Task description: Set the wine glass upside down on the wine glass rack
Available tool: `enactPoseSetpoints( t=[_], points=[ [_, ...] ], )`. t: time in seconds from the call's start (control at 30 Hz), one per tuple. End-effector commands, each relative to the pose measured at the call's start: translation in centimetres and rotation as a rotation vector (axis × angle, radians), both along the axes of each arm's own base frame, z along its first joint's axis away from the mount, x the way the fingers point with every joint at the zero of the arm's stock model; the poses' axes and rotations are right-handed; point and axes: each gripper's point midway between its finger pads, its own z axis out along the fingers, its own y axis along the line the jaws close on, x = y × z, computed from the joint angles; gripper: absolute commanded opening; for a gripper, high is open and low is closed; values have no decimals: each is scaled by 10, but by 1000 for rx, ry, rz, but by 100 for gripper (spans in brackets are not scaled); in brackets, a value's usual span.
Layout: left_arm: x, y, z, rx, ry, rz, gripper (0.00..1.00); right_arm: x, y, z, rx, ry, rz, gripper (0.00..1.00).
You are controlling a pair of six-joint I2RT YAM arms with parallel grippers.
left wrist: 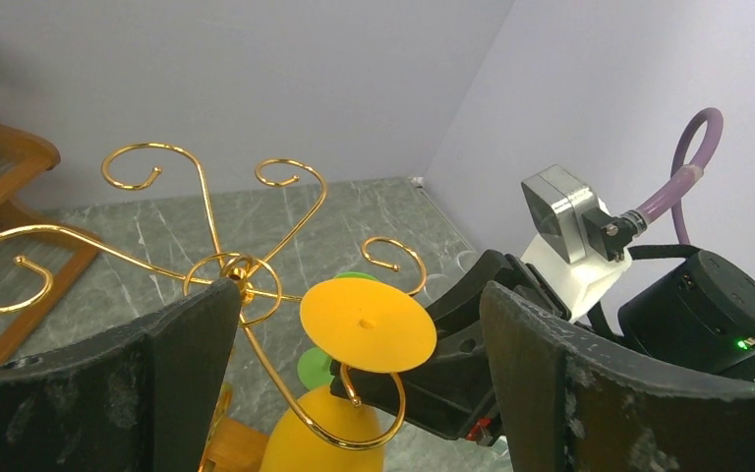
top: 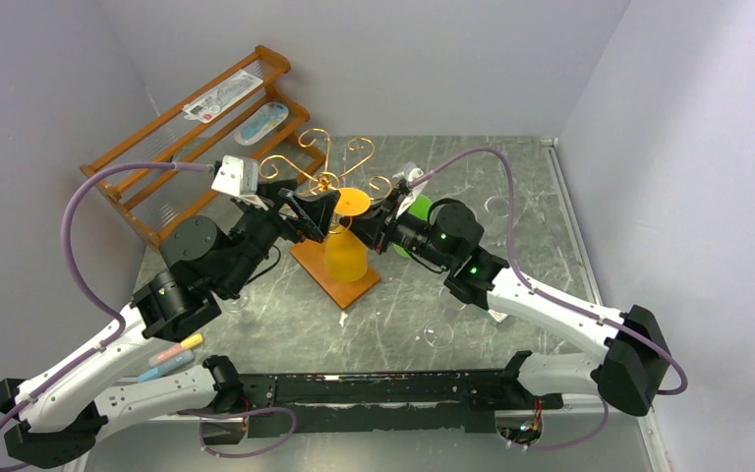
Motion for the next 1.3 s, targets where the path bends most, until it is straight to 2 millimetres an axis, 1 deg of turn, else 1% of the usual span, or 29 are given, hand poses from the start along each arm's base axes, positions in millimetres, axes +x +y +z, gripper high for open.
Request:
enactPoseSetpoints(
  t=[0.0,0.23,0.33,0.67,1.27],
  points=[
    [-2,8,11,-23,-6,20,95,-5,8,19,23,-49,39,0],
    [-1,8,8,-13,3,26,95,-6,16,10,-20,-48,79,0],
    [-2,8,8,-16,5,25,95,-10,18,7,-29,-53,106,0],
    [-1,4,4,-9,18,13,95,-24,24,6,-65,-113,204,0],
    [0,0,1,1,30,9,95,-35,28,4,-66,-143,276,0]
  ],
)
